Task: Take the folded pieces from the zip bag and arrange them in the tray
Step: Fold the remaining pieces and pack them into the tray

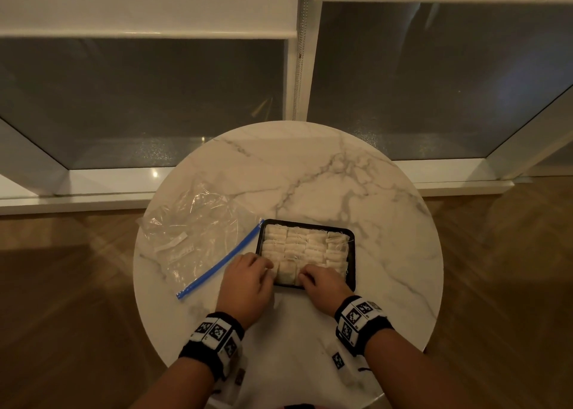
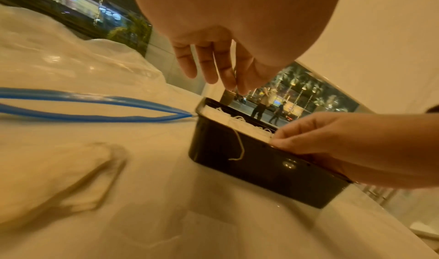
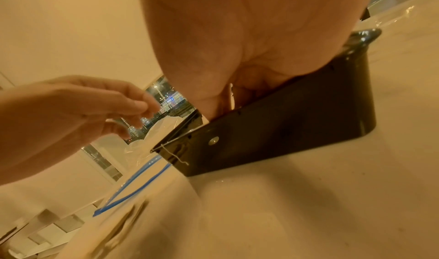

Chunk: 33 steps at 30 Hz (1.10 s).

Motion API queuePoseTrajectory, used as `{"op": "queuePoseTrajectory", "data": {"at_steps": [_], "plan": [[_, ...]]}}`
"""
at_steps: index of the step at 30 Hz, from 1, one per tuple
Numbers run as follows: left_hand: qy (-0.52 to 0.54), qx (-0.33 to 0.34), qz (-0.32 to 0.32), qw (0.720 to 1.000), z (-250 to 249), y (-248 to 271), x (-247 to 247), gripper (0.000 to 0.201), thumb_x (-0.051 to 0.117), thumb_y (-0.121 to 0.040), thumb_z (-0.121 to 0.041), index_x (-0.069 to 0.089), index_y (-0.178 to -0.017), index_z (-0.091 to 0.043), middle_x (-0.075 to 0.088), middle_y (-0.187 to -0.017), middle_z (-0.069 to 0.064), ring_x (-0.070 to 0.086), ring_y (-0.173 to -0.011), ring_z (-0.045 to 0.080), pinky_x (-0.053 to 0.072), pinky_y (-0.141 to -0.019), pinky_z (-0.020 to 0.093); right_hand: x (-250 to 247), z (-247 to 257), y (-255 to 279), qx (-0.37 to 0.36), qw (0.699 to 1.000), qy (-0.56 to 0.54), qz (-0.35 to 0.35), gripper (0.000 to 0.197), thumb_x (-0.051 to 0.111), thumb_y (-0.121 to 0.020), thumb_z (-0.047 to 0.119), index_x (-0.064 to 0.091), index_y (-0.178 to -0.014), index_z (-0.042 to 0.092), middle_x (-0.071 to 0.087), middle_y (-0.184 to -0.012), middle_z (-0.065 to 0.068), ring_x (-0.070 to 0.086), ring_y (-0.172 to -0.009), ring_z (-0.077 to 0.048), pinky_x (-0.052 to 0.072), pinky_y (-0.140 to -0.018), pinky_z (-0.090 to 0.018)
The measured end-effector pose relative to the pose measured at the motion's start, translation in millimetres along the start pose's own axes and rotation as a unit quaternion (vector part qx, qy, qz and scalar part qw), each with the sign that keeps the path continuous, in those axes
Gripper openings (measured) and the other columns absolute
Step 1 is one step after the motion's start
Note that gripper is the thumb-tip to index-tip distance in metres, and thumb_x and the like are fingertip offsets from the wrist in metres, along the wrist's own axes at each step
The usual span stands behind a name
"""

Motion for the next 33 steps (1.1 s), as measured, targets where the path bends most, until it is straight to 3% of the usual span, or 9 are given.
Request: {"op": "queuePoseTrajectory", "data": {"at_steps": [4,6,8,12,14,18,24,29,33], "plan": [[0.043,-0.087,0.017,0.995,31,15,-10,0.012,0.055,-0.099,-0.029,0.065,-0.105,-0.028,0.059,-0.099,-0.010,0.054,-0.094,0.006,0.051,-0.087,0.028,-2,0,5,-0.015,1.000,-0.013,-0.009,0.023,0.047,-0.098,0.030,0.066,-0.096,0.018,0.069,-0.093,-0.002,0.061,-0.085,-0.019,0.053,-0.078,-0.038],[0.051,-0.131,0.012,0.990,44,25,-16,0.008,0.057,-0.097,-0.029,0.063,-0.103,-0.027,0.059,-0.096,-0.009,0.056,-0.087,0.005,0.053,-0.082,0.027,-5,0,9,-0.038,0.998,-0.012,-0.045,0.020,0.049,-0.097,0.029,0.067,-0.093,0.020,0.067,-0.089,0.003,0.058,-0.084,-0.015,0.051,-0.079,-0.039],[0.050,-0.181,0.009,0.982,62,36,-18,0.010,0.061,-0.095,-0.030,0.064,-0.103,-0.024,0.060,-0.095,-0.008,0.057,-0.084,0.005,0.052,-0.077,0.026,-10,1,16,-0.063,0.993,-0.003,-0.101,0.018,0.050,-0.096,0.029,0.068,-0.093,0.025,0.066,-0.088,0.010,0.054,-0.085,-0.010,0.049,-0.080,-0.031],[0.012,-0.302,0.061,0.951,104,61,-2,0.039,0.064,-0.089,-0.048,0.061,-0.116,-0.019,0.060,-0.115,0.005,0.061,-0.100,0.022,0.053,-0.089,0.036,-15,11,32,-0.100,0.981,-0.031,-0.165,0.014,0.056,-0.096,0.027,0.070,-0.095,0.027,0.065,-0.090,0.016,0.053,-0.087,-0.002,0.042,-0.080,-0.016],[0.005,-0.343,0.096,0.934,112,70,6,0.047,0.061,-0.087,-0.060,0.058,-0.109,-0.018,0.056,-0.110,0.006,0.060,-0.096,0.024,0.054,-0.088,0.037,-12,15,38,-0.104,0.980,-0.033,-0.165,0.013,0.056,-0.096,0.026,0.070,-0.095,0.028,0.065,-0.090,0.017,0.052,-0.086,0.000,0.041,-0.078,-0.013],[0.037,-0.375,0.082,0.922,111,74,10,0.056,0.050,-0.085,-0.076,0.054,-0.092,-0.020,0.056,-0.093,0.004,0.059,-0.083,0.022,0.054,-0.082,0.039,-4,24,42,-0.107,0.983,-0.026,-0.145,0.015,0.055,-0.095,0.026,0.070,-0.095,0.025,0.066,-0.090,0.013,0.053,-0.088,-0.005,0.046,-0.082,-0.025],[0.101,-0.381,0.077,0.916,104,75,9,0.054,0.048,-0.090,-0.070,0.060,-0.084,-0.018,0.066,-0.079,0.002,0.063,-0.072,0.017,0.049,-0.067,0.032,2,36,48,-0.116,0.987,-0.014,-0.113,0.017,0.053,-0.097,0.027,0.070,-0.100,0.025,0.065,-0.095,0.013,0.050,-0.091,-0.004,0.040,-0.083,-0.017],[0.145,-0.386,0.080,0.907,100,80,7,0.050,0.052,-0.092,-0.065,0.064,-0.083,-0.016,0.069,-0.079,0.004,0.064,-0.072,0.019,0.052,-0.070,0.032,4,40,49,-0.117,0.989,-0.017,-0.088,0.017,0.052,-0.096,0.031,0.069,-0.098,0.027,0.064,-0.092,0.015,0.051,-0.091,-0.004,0.045,-0.085,-0.025],[0.218,-0.385,0.061,0.895,97,82,-2,0.032,0.061,-0.093,-0.052,0.064,-0.092,-0.021,0.069,-0.091,0.002,0.064,-0.082,0.016,0.050,-0.073,0.030,2,42,50,-0.111,0.989,-0.045,-0.090,0.015,0.054,-0.094,0.030,0.069,-0.094,0.029,0.064,-0.088,0.015,0.053,-0.088,-0.004,0.047,-0.081,-0.027]]}}
Point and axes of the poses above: each hand's wrist, its own y-axis away from the middle knuckle, its own x-axis out of the palm, z = x × y, the point moved 5 cm from there along -y, towards the middle knuckle
